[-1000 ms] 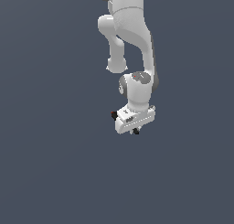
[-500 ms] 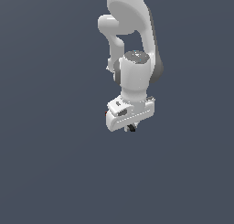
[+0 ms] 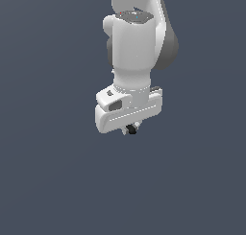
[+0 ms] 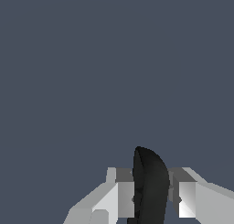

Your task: Pick up the object and move it to a goal position.

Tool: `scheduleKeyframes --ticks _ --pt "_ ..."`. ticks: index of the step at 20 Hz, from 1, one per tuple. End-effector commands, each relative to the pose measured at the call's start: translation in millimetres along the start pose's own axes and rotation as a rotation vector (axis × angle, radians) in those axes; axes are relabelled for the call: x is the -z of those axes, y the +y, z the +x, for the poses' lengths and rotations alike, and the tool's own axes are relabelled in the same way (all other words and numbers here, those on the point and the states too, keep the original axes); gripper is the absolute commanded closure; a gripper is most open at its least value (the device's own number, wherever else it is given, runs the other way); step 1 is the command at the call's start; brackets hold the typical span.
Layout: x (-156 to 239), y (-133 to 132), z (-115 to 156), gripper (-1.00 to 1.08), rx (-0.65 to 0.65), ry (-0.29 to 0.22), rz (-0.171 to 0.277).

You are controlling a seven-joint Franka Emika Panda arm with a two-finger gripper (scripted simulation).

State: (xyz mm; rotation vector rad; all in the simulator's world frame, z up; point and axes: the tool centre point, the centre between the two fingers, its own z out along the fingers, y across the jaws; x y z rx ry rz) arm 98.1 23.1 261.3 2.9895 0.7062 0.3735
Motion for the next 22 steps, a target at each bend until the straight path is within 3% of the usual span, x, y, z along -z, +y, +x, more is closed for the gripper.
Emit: scheduleKeyframes --ticks 1,11,22 --pt "22 13 10 1.08 0.001 0.002 0.0" --pt "80 53 38 1.08 -0.001 0.002 -0.002" --pt "106 72 53 1.08 -0.001 0.001 -0.003"
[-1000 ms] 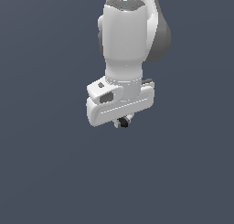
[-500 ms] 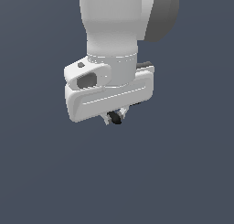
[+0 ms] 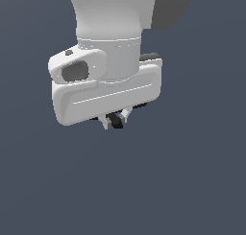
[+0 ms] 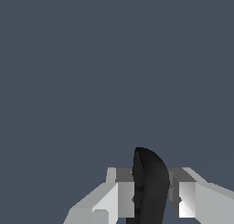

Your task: Pick up the object and move it to a goal position.

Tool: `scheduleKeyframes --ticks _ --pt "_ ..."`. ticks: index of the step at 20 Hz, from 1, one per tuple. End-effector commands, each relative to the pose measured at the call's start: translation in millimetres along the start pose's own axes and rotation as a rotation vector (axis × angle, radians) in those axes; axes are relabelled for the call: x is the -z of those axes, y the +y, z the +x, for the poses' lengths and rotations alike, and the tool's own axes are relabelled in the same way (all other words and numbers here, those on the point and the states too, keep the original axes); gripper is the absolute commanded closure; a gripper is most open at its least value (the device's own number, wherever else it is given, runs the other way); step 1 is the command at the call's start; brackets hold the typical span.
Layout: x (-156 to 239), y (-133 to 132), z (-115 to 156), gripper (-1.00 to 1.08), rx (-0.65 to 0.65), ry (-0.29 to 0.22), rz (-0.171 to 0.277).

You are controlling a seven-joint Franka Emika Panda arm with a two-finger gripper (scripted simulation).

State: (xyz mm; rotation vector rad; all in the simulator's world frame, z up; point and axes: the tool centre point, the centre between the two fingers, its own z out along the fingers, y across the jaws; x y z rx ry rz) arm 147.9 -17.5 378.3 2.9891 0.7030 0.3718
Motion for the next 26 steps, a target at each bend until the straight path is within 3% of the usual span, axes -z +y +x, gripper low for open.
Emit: scheduleKeyframes --ticks 1,11,26 --pt "5 3 3 1.08 0.0 0.003 -0.002" --pt "11 3 2 1.08 0.0 -0.001 0.0" --pt "94 -1 -11 1.08 0.0 -0.001 0.0"
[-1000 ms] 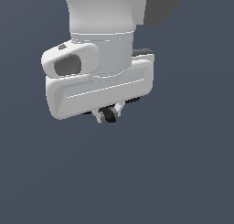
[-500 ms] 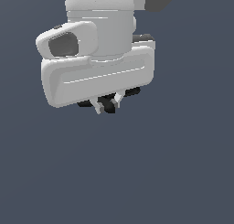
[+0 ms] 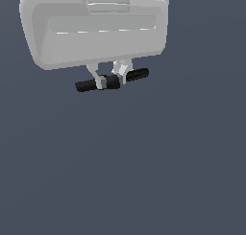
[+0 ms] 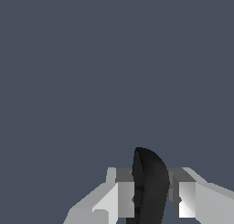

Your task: Pick up the object and move it to a goal position.

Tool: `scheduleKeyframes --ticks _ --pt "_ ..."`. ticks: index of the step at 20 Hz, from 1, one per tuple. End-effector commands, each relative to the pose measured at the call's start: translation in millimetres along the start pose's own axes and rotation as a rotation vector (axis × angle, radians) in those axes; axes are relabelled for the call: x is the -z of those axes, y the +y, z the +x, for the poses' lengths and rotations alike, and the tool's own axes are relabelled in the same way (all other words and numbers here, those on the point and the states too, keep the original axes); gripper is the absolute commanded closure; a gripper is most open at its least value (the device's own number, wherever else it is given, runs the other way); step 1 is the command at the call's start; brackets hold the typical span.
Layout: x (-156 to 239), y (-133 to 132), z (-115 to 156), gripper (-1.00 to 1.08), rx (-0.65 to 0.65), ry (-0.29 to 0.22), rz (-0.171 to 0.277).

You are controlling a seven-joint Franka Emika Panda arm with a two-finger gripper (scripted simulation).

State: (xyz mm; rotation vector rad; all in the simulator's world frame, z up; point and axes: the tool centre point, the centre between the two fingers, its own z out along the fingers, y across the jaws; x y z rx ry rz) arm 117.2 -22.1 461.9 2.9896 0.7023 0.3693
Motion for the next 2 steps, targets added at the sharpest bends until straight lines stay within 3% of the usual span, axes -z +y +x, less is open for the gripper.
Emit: scheduleKeyframes --ticks 1,2 --pt "6.9 -0.2 -0.6 1.08 0.0 0.001 -0.001" --pt "7.3 -0.2 -0.7 1.08 0.0 0.001 -0.001"
